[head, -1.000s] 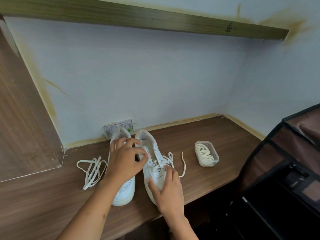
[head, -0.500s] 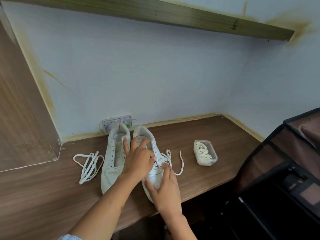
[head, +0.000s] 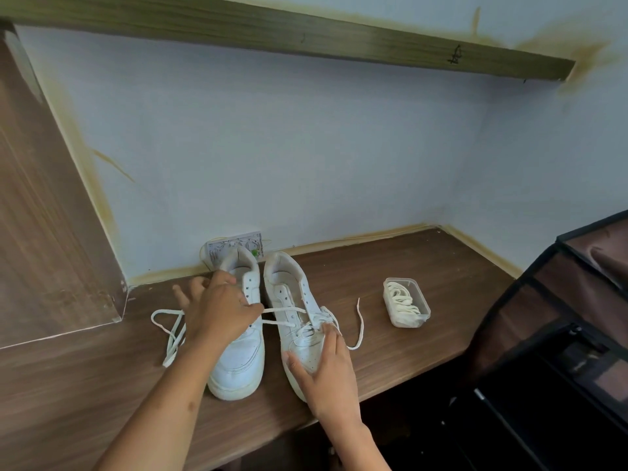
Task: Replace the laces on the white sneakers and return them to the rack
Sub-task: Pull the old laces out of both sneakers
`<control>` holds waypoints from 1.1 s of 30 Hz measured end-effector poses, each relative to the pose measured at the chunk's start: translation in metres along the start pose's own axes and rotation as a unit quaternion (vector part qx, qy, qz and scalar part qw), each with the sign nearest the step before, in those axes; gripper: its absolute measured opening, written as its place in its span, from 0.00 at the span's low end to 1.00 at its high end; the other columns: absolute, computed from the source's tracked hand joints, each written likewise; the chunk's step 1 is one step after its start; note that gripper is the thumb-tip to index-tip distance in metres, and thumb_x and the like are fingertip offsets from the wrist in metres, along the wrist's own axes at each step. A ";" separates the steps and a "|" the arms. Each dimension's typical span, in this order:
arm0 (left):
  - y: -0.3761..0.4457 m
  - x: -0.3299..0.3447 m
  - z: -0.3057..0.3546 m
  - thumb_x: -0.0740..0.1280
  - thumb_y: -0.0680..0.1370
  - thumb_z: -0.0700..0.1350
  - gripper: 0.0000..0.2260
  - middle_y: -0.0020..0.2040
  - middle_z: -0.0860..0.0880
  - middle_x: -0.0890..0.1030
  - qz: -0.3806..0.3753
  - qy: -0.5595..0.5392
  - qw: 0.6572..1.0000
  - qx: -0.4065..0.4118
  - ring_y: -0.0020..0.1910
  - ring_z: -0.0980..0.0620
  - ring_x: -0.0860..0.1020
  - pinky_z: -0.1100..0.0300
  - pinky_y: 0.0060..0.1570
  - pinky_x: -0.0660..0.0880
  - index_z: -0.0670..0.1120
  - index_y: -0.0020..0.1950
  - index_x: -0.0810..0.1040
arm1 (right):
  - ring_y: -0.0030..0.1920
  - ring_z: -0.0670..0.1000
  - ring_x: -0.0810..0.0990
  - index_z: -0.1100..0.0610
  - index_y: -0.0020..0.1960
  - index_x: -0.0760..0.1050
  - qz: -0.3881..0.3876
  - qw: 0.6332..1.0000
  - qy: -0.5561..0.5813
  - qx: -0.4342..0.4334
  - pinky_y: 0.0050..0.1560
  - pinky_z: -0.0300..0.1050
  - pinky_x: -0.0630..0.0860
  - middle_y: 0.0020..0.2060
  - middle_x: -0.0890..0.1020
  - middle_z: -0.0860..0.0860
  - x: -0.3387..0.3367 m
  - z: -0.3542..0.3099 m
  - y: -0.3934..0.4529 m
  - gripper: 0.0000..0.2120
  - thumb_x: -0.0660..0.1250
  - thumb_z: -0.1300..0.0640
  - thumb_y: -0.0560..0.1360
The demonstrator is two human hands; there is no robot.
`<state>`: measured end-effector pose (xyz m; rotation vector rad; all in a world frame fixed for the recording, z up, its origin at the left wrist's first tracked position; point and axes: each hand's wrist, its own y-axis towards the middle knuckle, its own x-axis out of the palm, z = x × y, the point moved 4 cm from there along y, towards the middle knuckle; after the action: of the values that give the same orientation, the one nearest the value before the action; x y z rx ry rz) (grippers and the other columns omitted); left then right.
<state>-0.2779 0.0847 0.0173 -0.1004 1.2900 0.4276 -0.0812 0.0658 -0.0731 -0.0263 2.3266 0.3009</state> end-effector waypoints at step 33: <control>-0.007 0.025 0.051 0.70 0.73 0.57 0.06 0.63 0.52 0.77 0.160 0.046 0.947 0.273 0.64 0.43 0.69 0.38 0.70 0.50 0.59 0.46 0.85 | 0.74 0.48 0.60 0.56 0.76 0.57 0.006 1.000 0.015 -0.013 0.72 0.40 0.60 0.72 0.64 0.50 -0.003 -0.005 0.000 0.46 0.53 0.27 0.68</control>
<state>-0.2244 0.1005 0.0071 0.5687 1.4818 0.3274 -0.0822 0.0649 -0.0675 -0.0304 2.3536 0.3392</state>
